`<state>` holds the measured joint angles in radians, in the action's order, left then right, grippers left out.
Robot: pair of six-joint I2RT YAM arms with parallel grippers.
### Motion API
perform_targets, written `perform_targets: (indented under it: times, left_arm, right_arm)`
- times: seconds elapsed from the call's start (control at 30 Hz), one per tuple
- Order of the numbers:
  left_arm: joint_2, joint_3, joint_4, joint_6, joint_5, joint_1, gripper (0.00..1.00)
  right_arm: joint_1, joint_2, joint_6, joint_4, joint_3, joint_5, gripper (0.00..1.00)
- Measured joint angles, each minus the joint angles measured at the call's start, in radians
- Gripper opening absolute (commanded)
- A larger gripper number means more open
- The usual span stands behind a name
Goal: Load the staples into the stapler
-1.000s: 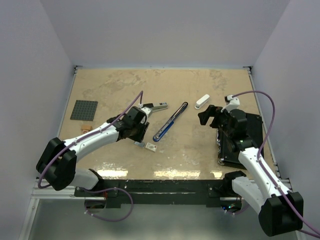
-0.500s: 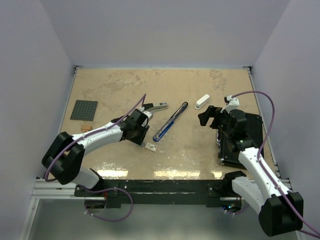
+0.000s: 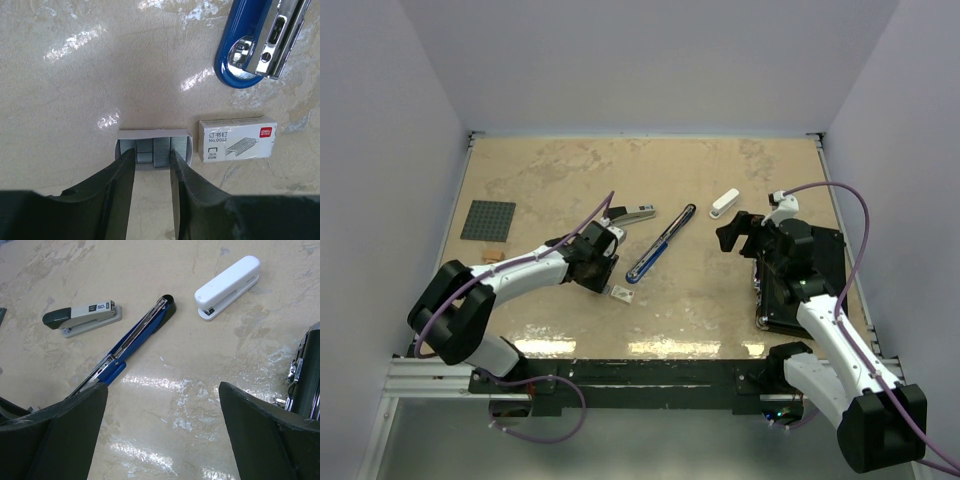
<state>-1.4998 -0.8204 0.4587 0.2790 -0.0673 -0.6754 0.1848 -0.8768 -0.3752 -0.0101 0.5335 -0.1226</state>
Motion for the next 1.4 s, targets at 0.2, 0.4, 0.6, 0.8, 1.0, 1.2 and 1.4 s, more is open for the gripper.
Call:
perform_targets:
  times: [0.2,0.4,0.6,0.8,1.0,1.2,1.4]
  left_arm:
    - [-0.006,0.000,-0.009,0.000,0.007,0.000,0.40]
    - [-0.009,0.000,-0.009,0.017,-0.001,-0.004,0.38]
    - [-0.009,0.000,-0.009,0.031,-0.019,-0.017,0.29]
    - [-0.012,-0.002,-0.010,0.044,-0.021,-0.024,0.31]
    - [-0.019,-0.005,-0.011,0.053,-0.025,-0.026,0.34]
    - [-0.016,-0.006,-0.006,0.078,-0.046,-0.027,0.31]
    - [-0.005,-0.001,-0.010,0.085,-0.071,-0.013,0.28]
  right_arm:
    - [0.000,0.000,-0.004,-0.003,-0.001,0.000,0.98]
    - [0.000,0.000,-0.005,-0.005,-0.001,0.000,0.98]
    - [0.000,0.000,-0.005,-0.005,-0.001,0.000,0.98]
    - [0.000,0.000,-0.005,-0.006,-0.001,0.000,0.98]
    - [0.000,0.000,-0.005,-0.006,-0.001,0.000,0.98]
    - [0.000,0.000,-0.005,-0.006,-0.001,0.000,0.98]
    - [0.000,0.000,-0.005,-0.006,-0.001,0.000,0.98]
